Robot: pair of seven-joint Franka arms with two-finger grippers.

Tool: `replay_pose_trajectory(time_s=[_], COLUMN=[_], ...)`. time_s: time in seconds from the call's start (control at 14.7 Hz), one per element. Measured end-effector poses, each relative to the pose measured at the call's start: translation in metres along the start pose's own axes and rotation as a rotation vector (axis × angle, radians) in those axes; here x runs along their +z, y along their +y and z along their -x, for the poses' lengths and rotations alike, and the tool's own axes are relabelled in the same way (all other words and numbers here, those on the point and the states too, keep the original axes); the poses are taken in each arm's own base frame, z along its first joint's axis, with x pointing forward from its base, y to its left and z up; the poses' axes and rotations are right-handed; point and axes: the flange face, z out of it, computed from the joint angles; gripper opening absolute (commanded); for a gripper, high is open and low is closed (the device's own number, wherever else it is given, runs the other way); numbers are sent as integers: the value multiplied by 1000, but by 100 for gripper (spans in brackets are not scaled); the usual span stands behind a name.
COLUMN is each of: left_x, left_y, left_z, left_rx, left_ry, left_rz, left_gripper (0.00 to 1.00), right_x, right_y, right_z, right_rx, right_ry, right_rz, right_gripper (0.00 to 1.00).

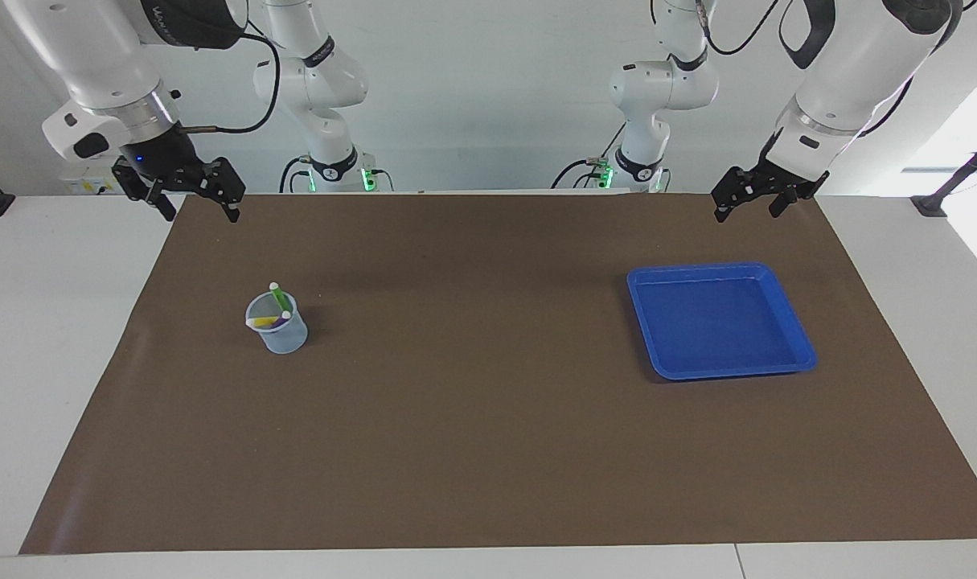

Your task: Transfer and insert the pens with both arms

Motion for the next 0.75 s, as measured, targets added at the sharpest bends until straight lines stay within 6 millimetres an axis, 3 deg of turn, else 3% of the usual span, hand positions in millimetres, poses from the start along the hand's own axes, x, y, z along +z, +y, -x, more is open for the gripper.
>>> replay_pose_trajectory(time_s=[0.41, 0.75], left_x=[0, -2], left_y=[2, 2], left_z=[0, 0], left_rx=[8, 10], left_ry=[1, 4], left_rz=[1, 1], left_gripper=[100, 100], right_x=[0, 0], right_y=[-20, -21], right_z=[0, 0], right_rx=[14, 12], right_ry=[2, 2], right_rz=[2, 2], right_gripper=[100, 100])
